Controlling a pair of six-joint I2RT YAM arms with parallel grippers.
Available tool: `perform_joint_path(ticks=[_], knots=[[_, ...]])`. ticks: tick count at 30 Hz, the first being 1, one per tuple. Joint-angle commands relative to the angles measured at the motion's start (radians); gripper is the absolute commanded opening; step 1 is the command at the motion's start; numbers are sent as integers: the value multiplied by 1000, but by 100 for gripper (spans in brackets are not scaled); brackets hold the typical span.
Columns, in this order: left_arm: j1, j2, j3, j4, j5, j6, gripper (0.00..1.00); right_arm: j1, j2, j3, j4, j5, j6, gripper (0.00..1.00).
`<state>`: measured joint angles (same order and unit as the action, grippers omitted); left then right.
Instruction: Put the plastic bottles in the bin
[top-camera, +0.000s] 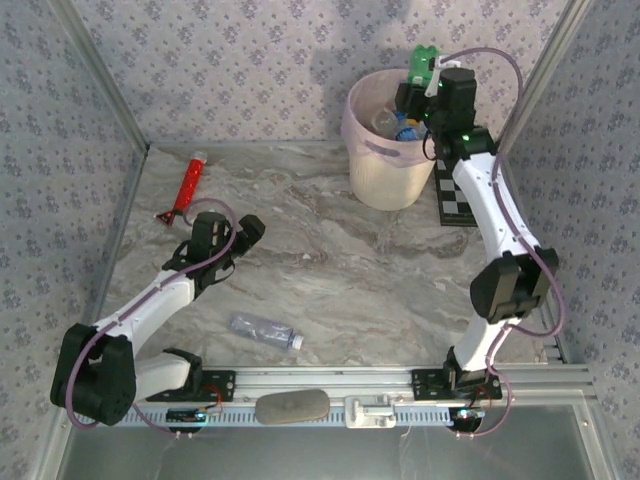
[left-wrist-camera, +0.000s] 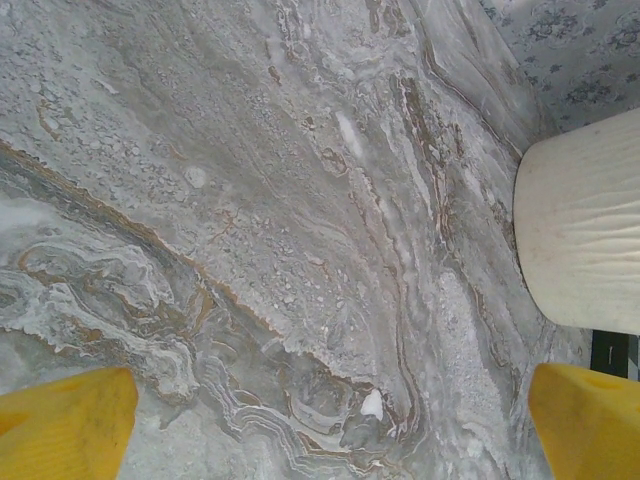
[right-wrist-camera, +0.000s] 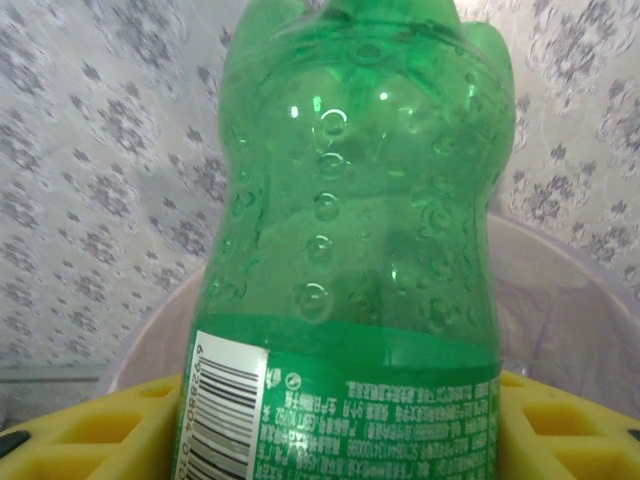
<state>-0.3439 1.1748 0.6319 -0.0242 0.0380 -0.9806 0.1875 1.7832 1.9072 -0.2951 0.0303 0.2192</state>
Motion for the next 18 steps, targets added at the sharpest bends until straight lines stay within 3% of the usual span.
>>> perform_joint_path(ticks=[1, 11, 18], knots=[[4, 2, 47, 12, 20, 4, 100, 2, 70, 107, -147, 8, -14, 52], [3, -8, 63, -17, 26, 34, 100, 7, 185, 221, -252, 5, -12, 58], [3, -12, 88, -56, 39, 48, 100, 8, 213, 325, -302, 19, -21, 84]])
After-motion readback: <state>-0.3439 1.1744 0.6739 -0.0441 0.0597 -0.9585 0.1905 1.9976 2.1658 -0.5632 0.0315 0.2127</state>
